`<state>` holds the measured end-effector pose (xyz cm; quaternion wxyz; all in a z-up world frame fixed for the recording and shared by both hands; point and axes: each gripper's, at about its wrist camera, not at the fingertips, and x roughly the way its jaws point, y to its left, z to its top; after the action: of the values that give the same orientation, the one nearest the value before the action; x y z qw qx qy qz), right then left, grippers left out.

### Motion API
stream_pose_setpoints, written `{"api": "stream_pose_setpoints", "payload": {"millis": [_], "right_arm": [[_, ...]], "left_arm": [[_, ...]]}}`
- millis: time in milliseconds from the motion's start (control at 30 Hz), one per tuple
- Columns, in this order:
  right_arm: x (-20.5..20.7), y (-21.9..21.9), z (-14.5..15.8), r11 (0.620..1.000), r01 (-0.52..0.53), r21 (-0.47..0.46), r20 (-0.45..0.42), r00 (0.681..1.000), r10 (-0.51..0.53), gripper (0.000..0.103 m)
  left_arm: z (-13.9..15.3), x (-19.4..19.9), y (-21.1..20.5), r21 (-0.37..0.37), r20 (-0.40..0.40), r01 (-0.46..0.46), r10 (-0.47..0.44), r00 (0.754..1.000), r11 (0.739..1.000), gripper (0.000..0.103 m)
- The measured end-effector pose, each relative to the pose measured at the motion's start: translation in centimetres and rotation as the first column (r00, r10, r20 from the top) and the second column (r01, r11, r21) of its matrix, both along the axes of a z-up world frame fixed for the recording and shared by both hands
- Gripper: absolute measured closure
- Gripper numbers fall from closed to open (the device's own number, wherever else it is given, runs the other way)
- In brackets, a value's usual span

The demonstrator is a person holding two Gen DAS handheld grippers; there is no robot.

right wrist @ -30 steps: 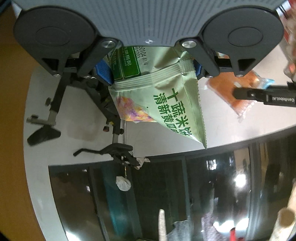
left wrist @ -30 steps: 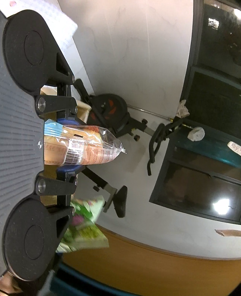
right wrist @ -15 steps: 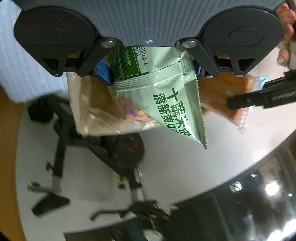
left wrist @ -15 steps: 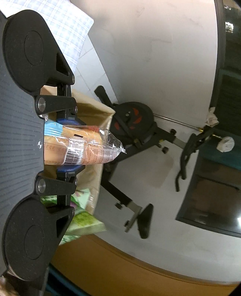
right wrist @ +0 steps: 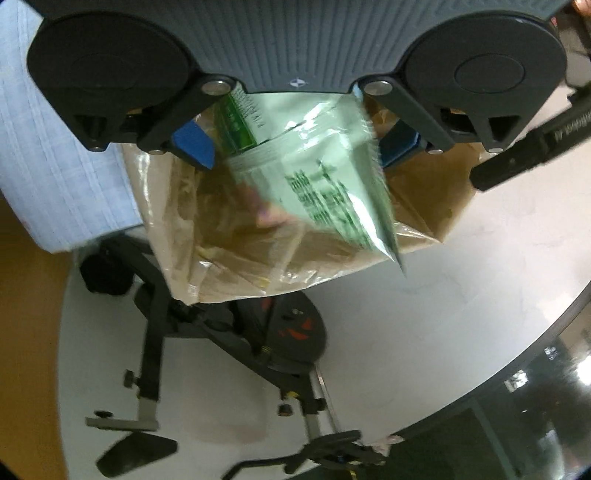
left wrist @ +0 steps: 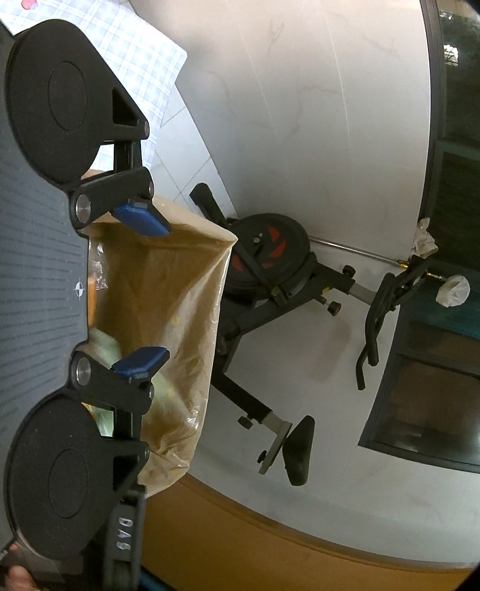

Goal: Organize snacks
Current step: 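Open the left gripper over the box while the right gripper releases its bag, then move both open grippers back toward the snack pile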

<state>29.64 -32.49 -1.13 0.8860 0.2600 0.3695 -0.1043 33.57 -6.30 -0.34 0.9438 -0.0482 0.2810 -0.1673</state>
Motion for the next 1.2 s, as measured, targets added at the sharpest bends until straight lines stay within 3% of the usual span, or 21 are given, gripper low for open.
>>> {"api": "stream_pose_setpoints", "payload": {"millis": [200,500,800,1200], "right_arm": [[-1.0,-0.4,0.6,0.998,0.031,0.063,-0.016,0.999,-0.03,0.005],[-2.4,1.3,1.4,0.997,-0.024,-0.069,0.003,1.0,0.024,0.005],[-4.9,3.7,2.7,0.965,-0.124,-0.23,0.032,0.99,0.135,0.006],[-9.4,5.1,2.8,0.933,-0.178,-0.312,0.086,0.973,0.214,0.006]], "left_arm": [[0.1,-0.5,-0.1,0.018,0.01,0.004,-0.004,1.0,1.0,0.034],[0.8,-2.4,1.5,0.053,0.044,-0.01,0.007,0.999,0.999,0.034],[2.0,-5.7,4.7,0.048,0.067,-0.047,0.044,0.997,0.998,0.031],[2.0,-10.7,9.0,0.062,0.096,-0.066,0.06,0.994,0.996,0.031]]}}
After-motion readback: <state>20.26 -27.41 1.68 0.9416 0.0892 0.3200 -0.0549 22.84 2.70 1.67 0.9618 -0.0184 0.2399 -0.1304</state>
